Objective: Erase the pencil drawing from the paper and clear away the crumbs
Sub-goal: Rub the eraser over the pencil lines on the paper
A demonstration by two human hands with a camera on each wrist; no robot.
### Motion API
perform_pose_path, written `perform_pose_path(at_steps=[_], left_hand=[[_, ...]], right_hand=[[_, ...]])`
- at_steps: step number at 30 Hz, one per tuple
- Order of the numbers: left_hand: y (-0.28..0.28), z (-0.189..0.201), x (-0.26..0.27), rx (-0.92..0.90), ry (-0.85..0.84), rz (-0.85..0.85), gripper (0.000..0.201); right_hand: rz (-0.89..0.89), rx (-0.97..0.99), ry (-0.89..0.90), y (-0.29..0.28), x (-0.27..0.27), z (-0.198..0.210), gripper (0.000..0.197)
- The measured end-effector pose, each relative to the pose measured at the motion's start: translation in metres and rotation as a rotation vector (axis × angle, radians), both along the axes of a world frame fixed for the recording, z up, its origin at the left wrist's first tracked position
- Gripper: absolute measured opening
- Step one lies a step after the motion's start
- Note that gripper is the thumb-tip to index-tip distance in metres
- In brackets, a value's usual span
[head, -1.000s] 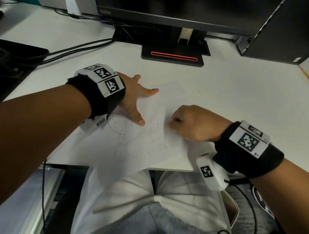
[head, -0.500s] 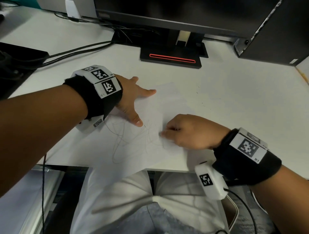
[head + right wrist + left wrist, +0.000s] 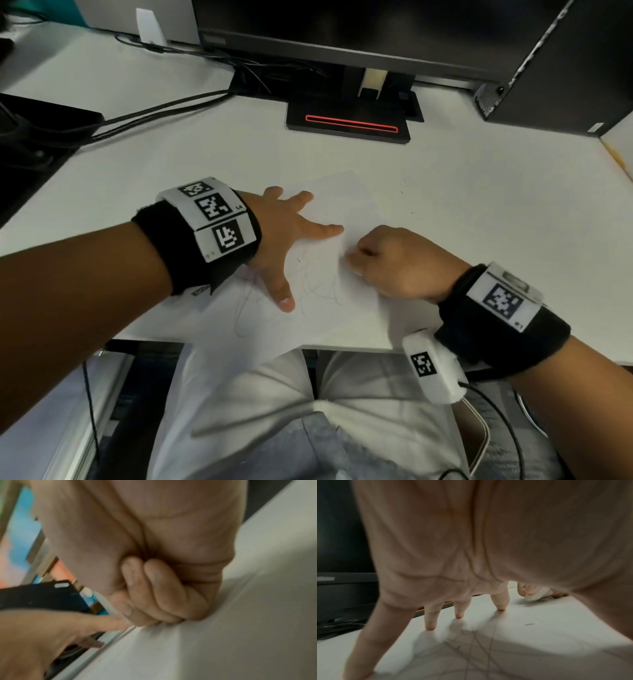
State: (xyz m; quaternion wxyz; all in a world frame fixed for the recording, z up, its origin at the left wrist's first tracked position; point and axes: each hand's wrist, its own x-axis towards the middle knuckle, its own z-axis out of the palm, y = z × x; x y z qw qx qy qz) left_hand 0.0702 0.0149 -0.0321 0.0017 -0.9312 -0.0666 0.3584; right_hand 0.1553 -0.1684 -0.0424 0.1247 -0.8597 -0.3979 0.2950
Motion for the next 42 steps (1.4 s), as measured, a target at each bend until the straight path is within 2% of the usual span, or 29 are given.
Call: perform_pose_path(at_steps=[3,8,12,17,21,25,29,34,38,42], left_hand=[[-0.001,-0.001,0.001,0.006,0.007,0.005,0.135],[-0.002,0.0,0.0,0.007,0.009,0.014,0.135],[-0.001,-0.001,0.001,0.002,0.014,0.021,0.135],[-0.002,-0.001,0.001,0.019,0.015,0.018,0.135],[-0.001,-0.002,0.002,0.011,0.015,0.013,0.136],[0.0,-0.001,0.002,0.012,0.022,0.021,0.136],[-0.001,-0.001,0.001,0.011,0.022,0.013,0.137],[-0.001,-0.001,0.002,0.014,0.028,0.028,0.137],[0.001,-0.002,0.002,0.007,0.028,0.021,0.137],[0.001,-0.001,0.002,0.005,0.032,0.027,0.137]], right_hand=[[0.162,-0.07,-0.007,0.004,-0.018,-0.002,0.045],[0.035,-0.028,-0.105,0.002,-0.001,0.003,0.044],[0.214,-0.06,-0.039,0.004,-0.026,-0.004,0.045],[0.093,-0.017,-0.126,0.005,-0.004,0.002,0.044],[0.248,-0.056,-0.062,0.001,-0.029,-0.006,0.044],[0.112,-0.012,-0.111,-0.001,-0.011,-0.001,0.046],[0.25,-0.009,-0.076,-0.003,-0.033,-0.008,0.044],[0.122,-0.006,-0.114,-0.004,-0.017,0.0,0.045],[0.241,-0.003,-0.072,-0.008,-0.037,-0.009,0.044],[0.111,-0.003,-0.127,-0.012,-0.018,-0.001,0.042]])
